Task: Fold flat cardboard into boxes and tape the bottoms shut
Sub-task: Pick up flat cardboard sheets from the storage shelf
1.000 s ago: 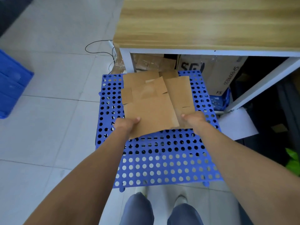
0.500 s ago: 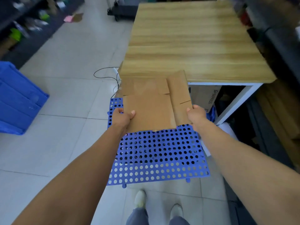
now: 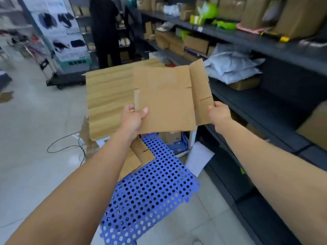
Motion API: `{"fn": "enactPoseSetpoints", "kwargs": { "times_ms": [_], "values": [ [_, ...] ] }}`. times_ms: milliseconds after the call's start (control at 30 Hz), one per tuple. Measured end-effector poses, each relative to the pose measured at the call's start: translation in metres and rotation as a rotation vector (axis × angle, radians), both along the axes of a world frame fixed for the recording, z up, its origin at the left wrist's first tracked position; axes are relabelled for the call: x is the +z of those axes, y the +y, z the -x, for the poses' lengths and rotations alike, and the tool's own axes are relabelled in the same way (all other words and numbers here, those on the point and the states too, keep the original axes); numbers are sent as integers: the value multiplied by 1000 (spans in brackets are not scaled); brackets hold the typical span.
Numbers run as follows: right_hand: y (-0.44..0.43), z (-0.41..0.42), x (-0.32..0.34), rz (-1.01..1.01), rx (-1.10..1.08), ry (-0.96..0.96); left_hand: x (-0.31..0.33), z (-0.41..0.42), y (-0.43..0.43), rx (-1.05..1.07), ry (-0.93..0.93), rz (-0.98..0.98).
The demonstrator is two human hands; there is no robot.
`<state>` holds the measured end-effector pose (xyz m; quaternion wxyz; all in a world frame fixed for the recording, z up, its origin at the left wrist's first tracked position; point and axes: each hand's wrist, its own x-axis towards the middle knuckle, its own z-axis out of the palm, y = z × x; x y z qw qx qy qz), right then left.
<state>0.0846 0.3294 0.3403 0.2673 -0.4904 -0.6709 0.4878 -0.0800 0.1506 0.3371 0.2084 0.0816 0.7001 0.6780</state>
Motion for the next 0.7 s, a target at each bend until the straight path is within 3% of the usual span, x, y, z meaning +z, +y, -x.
{"fn": "enactPoseSetpoints", "kwargs": {
  "times_ms": [300, 700],
  "values": [
    [-32, -205, 37, -55, -501, 66, 27, -125, 60, -469, -13, -27],
    [-80, -555, 37, -81, -1083, 7, 25, -465, 154, -1095, 1, 3]
  ]
}}
